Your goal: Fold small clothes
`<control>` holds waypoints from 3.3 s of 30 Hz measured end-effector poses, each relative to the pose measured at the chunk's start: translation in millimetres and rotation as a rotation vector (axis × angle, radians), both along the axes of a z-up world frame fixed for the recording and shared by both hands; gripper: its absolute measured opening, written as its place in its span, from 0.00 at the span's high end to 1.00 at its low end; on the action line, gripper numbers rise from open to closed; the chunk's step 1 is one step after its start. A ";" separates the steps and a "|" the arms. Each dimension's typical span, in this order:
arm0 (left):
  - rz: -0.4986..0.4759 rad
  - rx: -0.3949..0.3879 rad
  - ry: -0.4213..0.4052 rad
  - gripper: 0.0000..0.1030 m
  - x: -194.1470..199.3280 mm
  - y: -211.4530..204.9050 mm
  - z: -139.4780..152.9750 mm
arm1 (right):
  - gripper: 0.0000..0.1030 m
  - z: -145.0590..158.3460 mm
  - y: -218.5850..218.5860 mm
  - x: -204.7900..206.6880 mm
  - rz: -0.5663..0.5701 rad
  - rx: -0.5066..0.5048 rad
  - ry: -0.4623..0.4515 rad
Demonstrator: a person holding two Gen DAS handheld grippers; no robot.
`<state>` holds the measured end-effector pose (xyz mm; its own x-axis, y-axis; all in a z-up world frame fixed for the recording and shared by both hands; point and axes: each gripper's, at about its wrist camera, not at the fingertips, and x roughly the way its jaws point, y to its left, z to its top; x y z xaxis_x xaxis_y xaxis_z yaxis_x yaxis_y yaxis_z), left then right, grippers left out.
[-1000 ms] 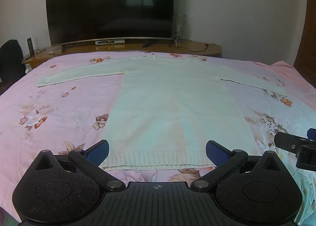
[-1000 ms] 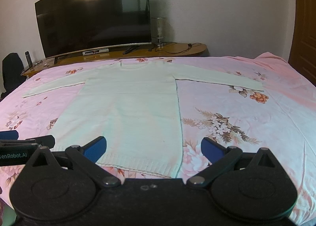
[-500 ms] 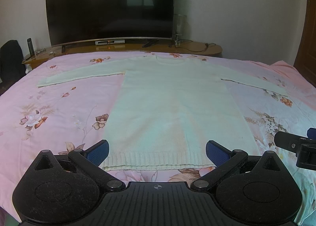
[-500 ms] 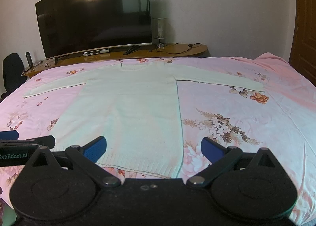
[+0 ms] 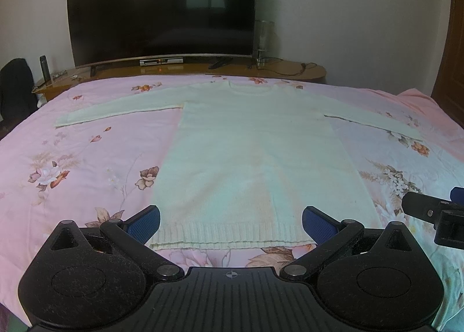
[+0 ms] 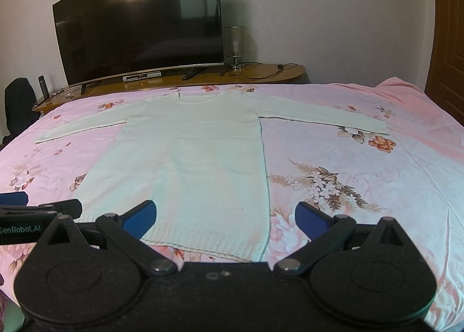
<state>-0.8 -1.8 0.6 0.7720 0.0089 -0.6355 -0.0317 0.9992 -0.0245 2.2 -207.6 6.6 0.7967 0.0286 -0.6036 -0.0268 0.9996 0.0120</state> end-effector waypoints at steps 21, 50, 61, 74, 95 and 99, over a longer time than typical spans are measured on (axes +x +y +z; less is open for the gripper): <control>-0.009 -0.041 0.017 0.00 0.5 -4.6 0.5 | 0.01 -2.3 -6.3 -1.4 0.003 0.010 -0.007; 0.315 0.044 0.038 0.00 316.9 167.5 -67.9 | 0.57 -98.3 -303.5 286.2 -0.622 0.489 -0.113; 0.312 0.015 0.065 0.00 356.5 175.7 -92.6 | 0.68 -152.8 -346.3 304.5 -0.756 0.772 -0.187; 0.275 -0.025 0.121 0.00 353.8 188.8 -105.8 | 0.96 -101.0 -303.0 338.4 -0.635 0.468 -0.181; 0.333 -0.060 0.088 0.00 302.5 226.0 -107.3 | 0.96 -100.2 28.0 449.9 0.144 0.127 -0.041; 0.315 -0.057 0.076 0.00 305.2 220.8 -103.7 | 0.76 -114.8 64.4 447.6 0.238 0.060 -0.014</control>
<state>304.4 219.0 -103.1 0.6872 0.2031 -0.6975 -0.3432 0.9370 -0.0654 449.7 -143.3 -108.2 0.7718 0.2520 -0.5838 -0.2619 0.9626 0.0693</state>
